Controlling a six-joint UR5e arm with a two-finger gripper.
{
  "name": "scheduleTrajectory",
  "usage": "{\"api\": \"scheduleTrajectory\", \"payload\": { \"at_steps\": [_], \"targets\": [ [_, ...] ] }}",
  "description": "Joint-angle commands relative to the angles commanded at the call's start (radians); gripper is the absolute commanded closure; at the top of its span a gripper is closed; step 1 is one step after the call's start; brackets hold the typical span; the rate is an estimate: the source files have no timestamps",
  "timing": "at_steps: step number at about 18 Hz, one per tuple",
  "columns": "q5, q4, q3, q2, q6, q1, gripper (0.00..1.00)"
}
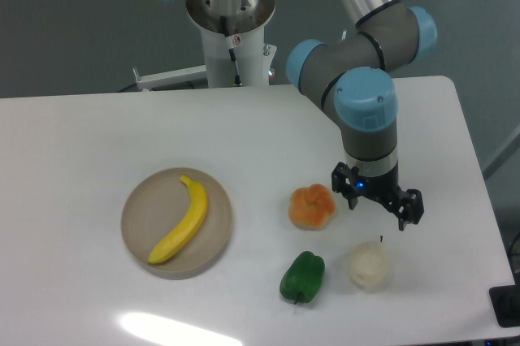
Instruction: Place bananas on a plate
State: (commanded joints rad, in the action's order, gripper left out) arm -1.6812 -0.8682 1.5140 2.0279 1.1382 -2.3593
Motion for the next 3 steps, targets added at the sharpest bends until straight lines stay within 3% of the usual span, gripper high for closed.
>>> {"api": "scheduleTrajectory", "payload": {
  "at_steps": [3],
  "targets": [
    [0.000,0.000,0.000,0.000,0.000,0.000,0.00]
  ]
}}
